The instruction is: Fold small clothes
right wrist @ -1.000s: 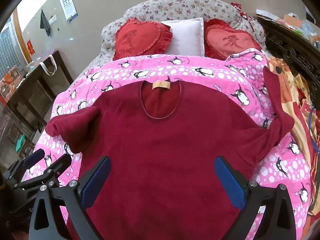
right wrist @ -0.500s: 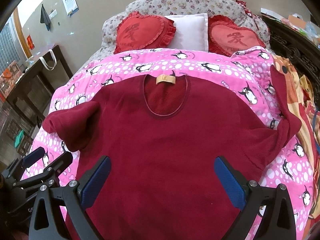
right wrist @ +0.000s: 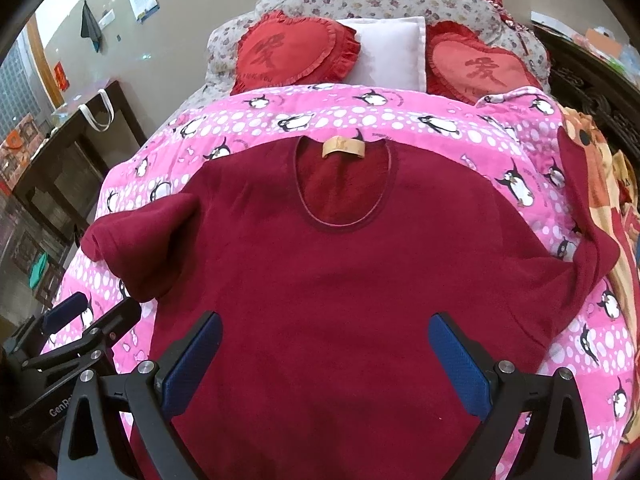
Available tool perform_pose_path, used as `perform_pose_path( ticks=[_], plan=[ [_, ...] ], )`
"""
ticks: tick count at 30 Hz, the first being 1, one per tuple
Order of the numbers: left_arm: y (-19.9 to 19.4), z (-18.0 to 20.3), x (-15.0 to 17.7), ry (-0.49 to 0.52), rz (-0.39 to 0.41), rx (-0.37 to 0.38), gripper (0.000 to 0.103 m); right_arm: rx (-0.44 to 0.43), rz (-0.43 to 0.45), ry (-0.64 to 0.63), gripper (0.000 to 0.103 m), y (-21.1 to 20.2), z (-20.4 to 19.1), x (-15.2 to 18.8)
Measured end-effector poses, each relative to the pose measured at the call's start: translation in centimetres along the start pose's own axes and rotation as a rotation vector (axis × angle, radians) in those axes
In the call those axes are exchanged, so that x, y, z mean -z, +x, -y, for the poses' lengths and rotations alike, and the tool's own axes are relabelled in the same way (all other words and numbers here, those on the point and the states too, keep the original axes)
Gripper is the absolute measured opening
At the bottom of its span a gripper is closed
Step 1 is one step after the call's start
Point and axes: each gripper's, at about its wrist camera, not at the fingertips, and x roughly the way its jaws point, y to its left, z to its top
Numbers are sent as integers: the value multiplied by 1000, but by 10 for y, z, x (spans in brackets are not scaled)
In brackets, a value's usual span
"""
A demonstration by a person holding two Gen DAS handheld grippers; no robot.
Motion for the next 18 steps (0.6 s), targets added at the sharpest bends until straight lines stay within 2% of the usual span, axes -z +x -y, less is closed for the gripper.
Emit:
perform_pose_path(
  ticks=[12, 18],
  plan=[
    [9, -21, -3, -35, -16, 2, 86, -10, -22, -20, 102, 16, -13, -4],
    [9, -75, -10, -163, 8, 37, 86, -24, -35, -35, 102, 22, -19, -4]
  ],
)
